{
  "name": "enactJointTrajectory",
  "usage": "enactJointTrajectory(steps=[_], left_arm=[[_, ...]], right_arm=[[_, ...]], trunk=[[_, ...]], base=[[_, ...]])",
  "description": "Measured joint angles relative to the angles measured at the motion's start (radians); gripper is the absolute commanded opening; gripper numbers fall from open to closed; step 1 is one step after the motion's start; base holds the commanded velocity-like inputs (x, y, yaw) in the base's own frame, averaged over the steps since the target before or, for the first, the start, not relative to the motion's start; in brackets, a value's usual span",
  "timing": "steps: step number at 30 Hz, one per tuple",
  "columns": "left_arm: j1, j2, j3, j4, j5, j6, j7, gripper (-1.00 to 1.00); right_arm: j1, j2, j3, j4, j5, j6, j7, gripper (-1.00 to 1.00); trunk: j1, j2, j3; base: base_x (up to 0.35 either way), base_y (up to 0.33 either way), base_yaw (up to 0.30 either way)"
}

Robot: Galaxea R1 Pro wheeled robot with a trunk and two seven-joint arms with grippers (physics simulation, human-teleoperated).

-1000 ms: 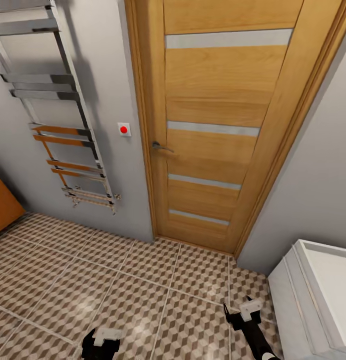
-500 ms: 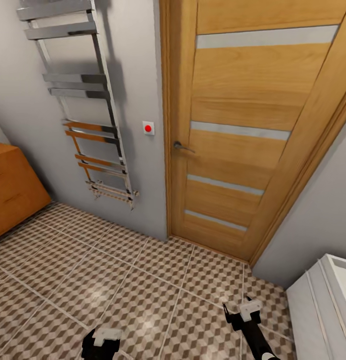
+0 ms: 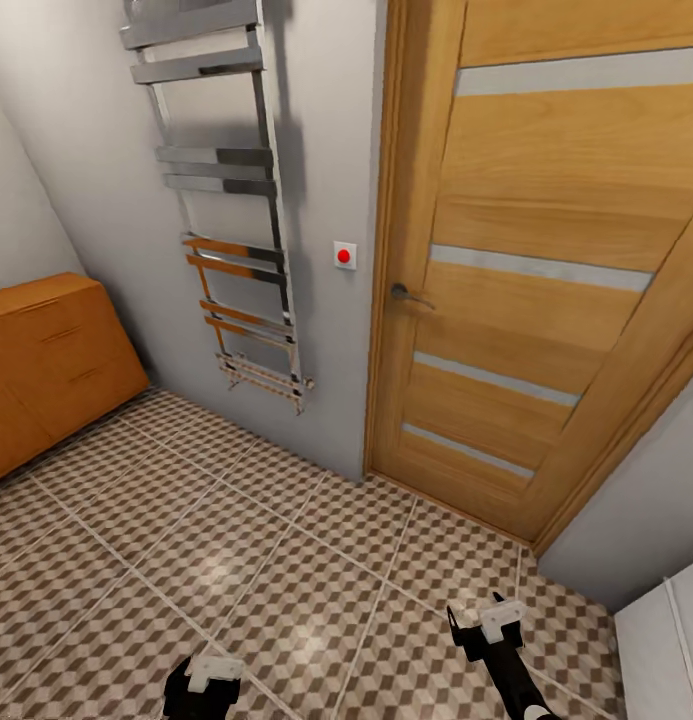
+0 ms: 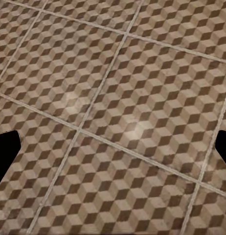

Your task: Take the four mousetraps from the cabinet in the bathroom and place them on the bathroom floor. Make sure all four end up on the same floor surface, and ensure that at least two of them are either under or directly next to the same bathroom sink.

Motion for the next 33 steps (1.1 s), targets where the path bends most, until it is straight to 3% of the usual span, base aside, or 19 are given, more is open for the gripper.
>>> enactJointTrajectory(steps=[33], left_arm=[[0.0,-0.001,0.0,-0.001,0.0,0.0,0.0,1.0]], right_arm=[[0.0,0.0,0.0,0.0,0.0,0.0,0.0,1.0]], trunk=[[0.0,0.0,0.0]], base=[[0.0,0.0,0.255]])
